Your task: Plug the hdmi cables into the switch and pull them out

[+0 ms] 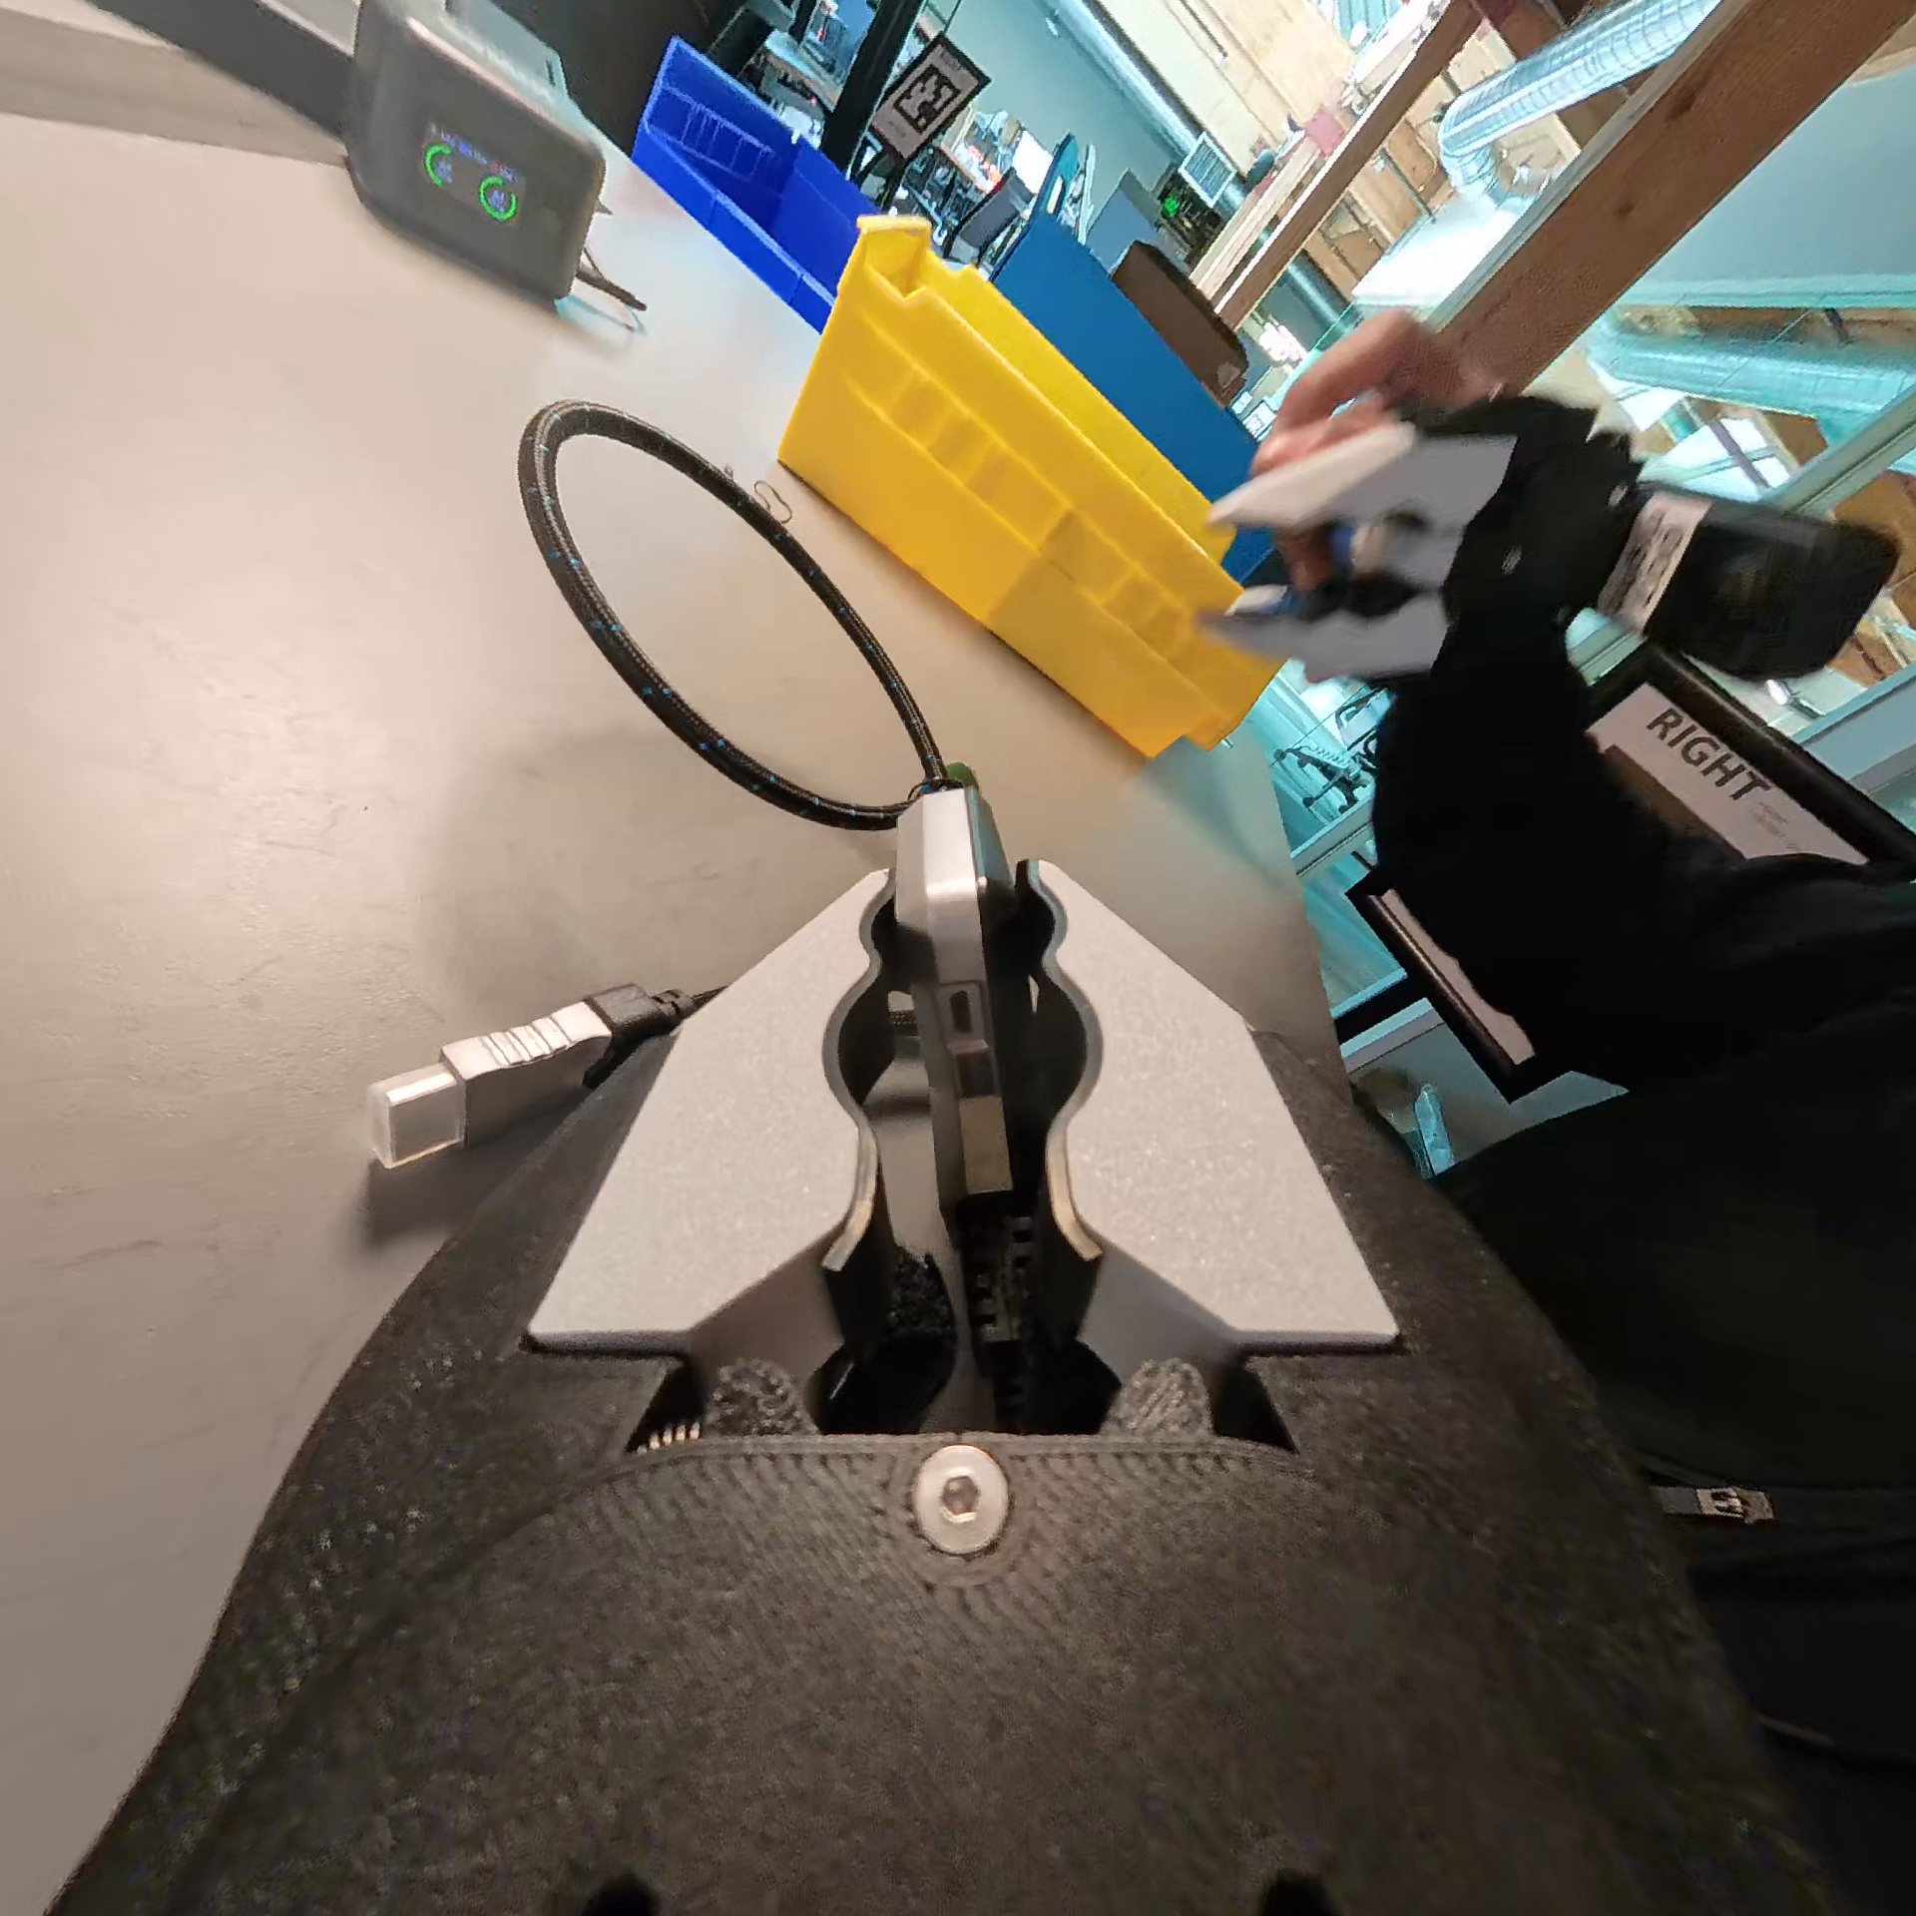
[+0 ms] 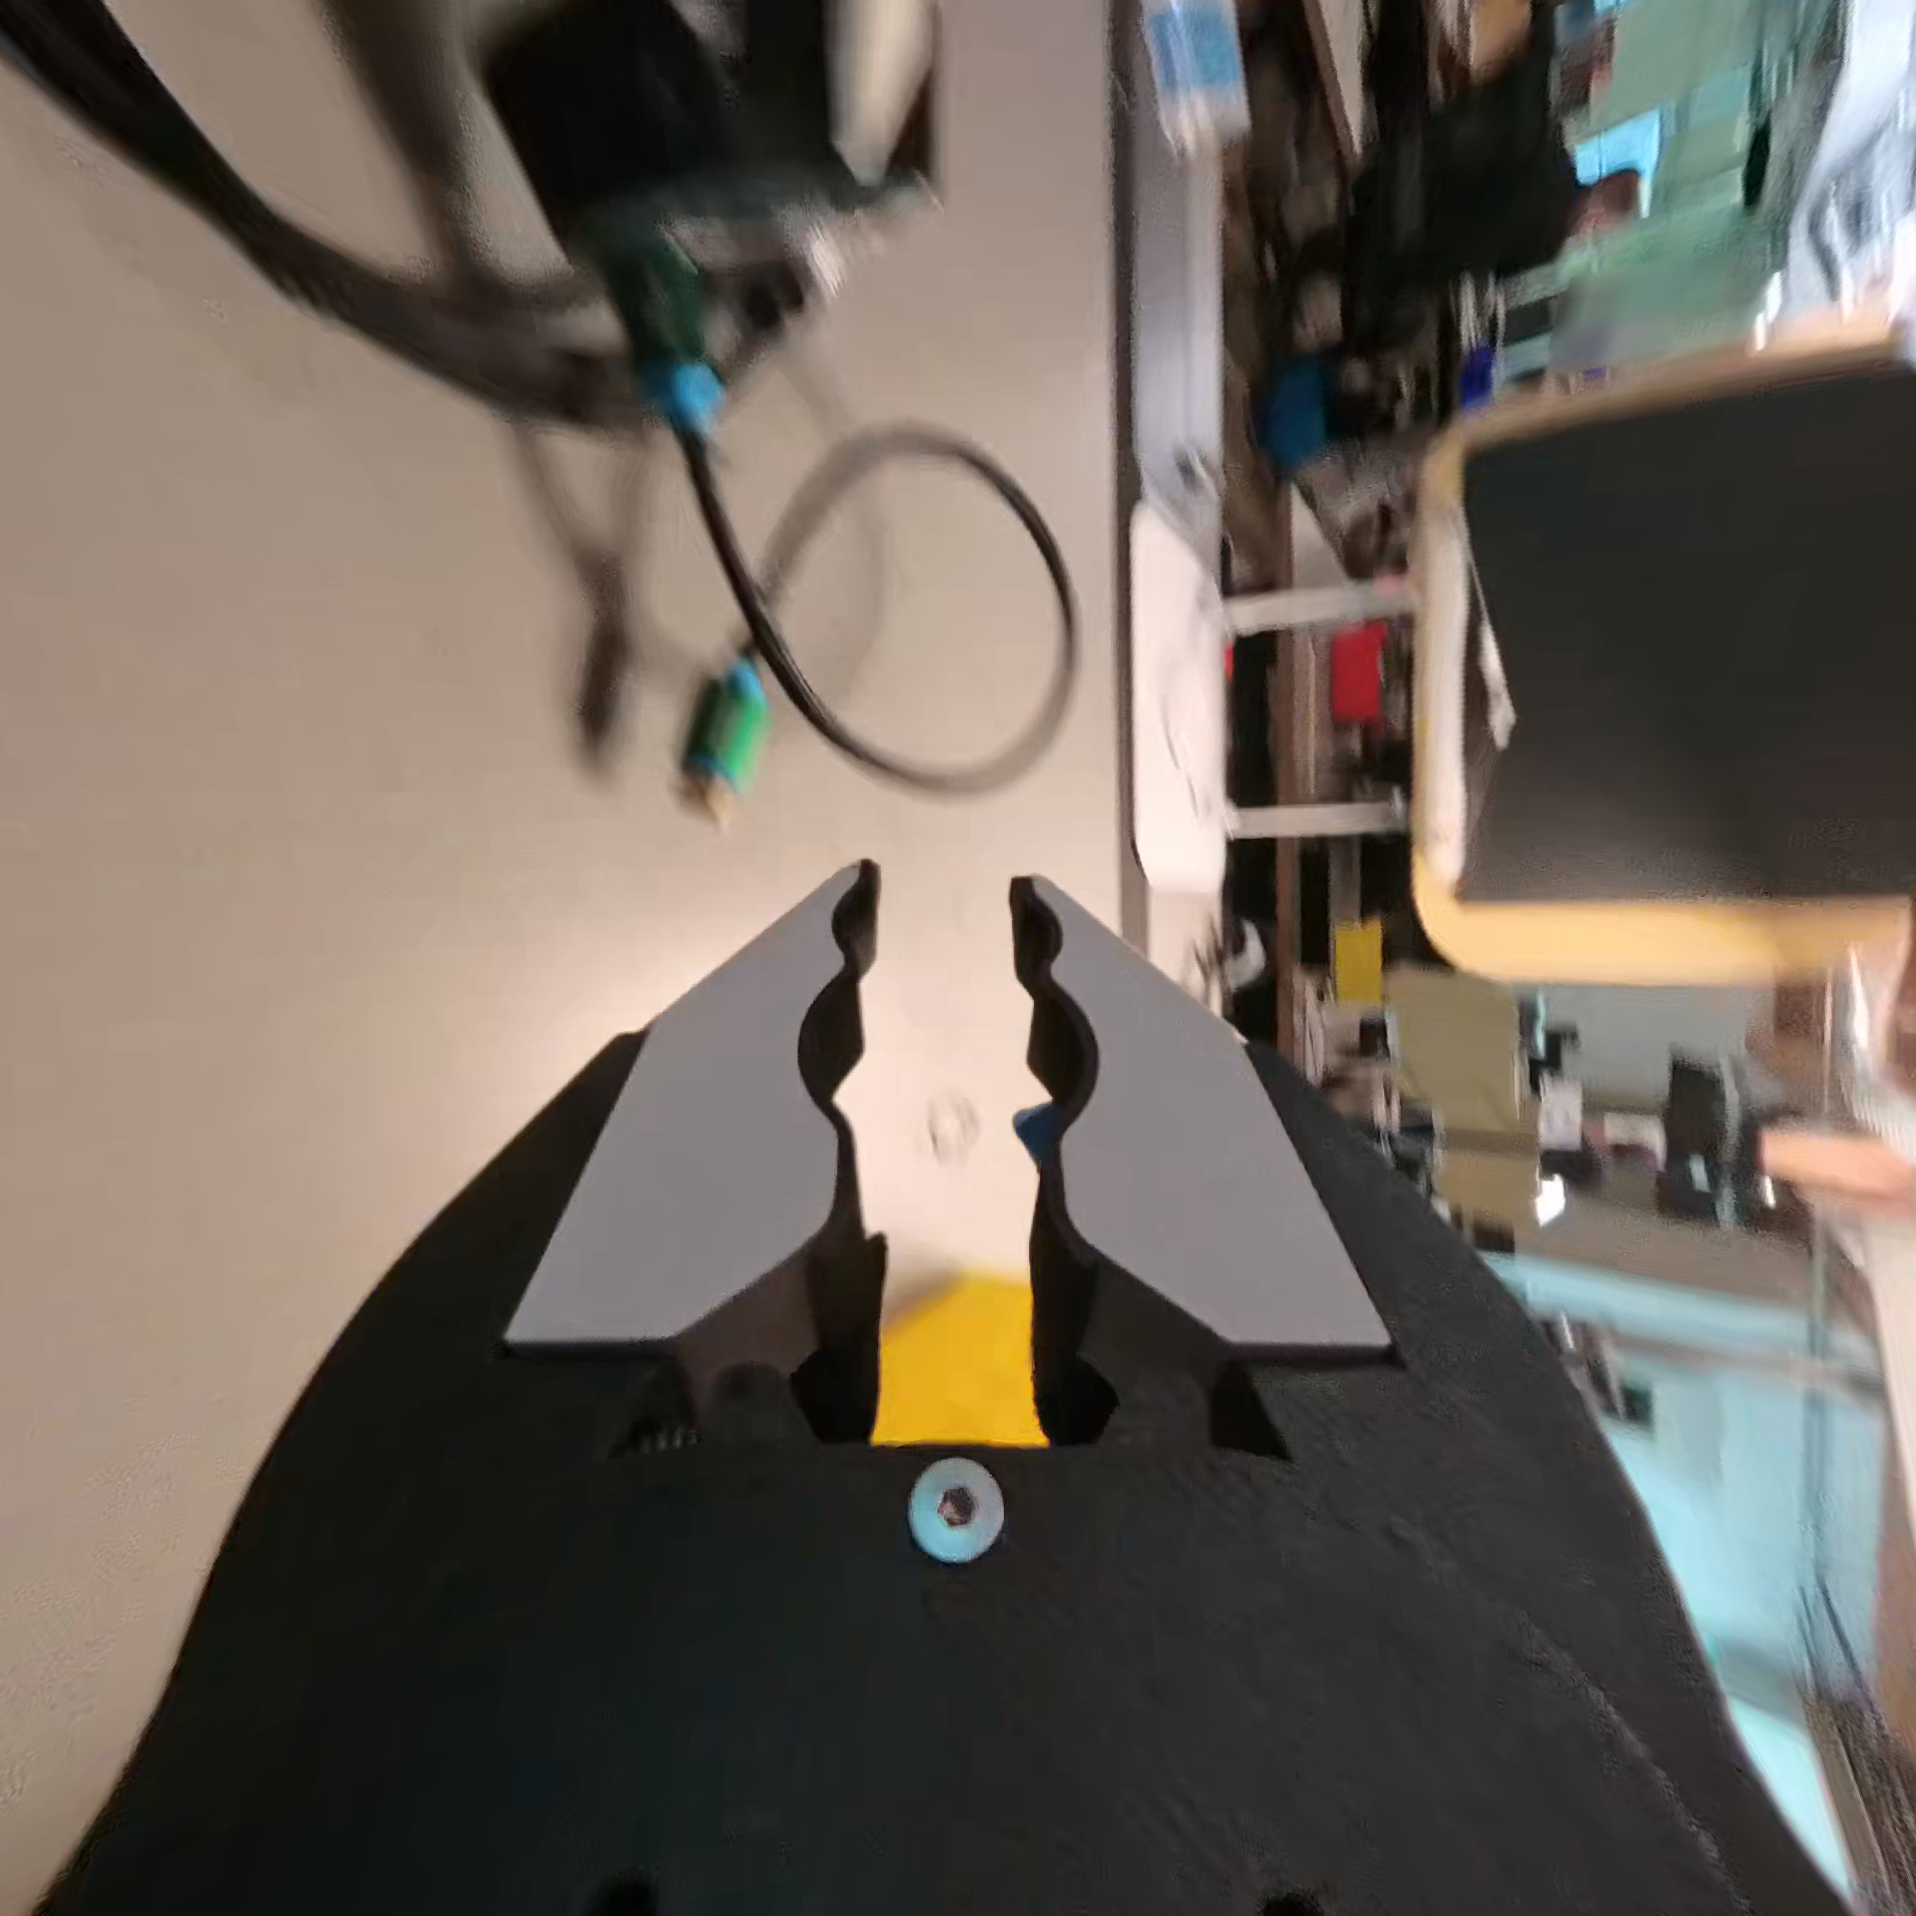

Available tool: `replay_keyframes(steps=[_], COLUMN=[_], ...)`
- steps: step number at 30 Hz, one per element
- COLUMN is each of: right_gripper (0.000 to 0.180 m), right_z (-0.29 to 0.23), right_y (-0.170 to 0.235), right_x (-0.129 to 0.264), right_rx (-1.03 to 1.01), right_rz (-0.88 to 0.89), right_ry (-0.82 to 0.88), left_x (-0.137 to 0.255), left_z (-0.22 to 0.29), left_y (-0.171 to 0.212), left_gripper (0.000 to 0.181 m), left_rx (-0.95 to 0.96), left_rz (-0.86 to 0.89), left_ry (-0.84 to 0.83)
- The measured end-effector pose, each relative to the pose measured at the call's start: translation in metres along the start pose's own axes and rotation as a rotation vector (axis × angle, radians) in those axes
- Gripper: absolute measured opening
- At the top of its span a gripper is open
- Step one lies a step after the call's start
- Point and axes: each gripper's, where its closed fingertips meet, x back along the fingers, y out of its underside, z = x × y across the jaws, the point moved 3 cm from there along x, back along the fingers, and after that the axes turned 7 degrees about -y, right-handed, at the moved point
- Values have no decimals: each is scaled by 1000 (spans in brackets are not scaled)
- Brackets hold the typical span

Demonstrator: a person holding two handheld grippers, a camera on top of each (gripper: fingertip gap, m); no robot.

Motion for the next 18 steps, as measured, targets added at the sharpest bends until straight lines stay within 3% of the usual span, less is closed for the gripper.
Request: replay_keyframes(steps=[4,7,11,13,16,18], right_gripper=[38,42,19,17,16,15], right_z=[-25,-36,-42,-39,-32,-26], right_y=[-55,-79,-90,-84,-70,-60], right_x=[-76,-108,-131,-139,-140,-140], right_rx=[141,181,163,112,38,-12], right_rz=[90,142,180,163,139,128], right_ry=[-76,-116,-112,-78,-41,-10], left_x=[9,14,19,23,54,83], left_z=[5,11,11,-2,-20,-18], left_y=[-4,-3,1,-4,-43,-63], left_gripper=[21,21,21,24,30,20], left_rx=[-7,-17,-53,-112,-251,-372], left_rz=[13,-8,-62,-60,128,206], left_ry=[51,112,134,0,-310,-460])
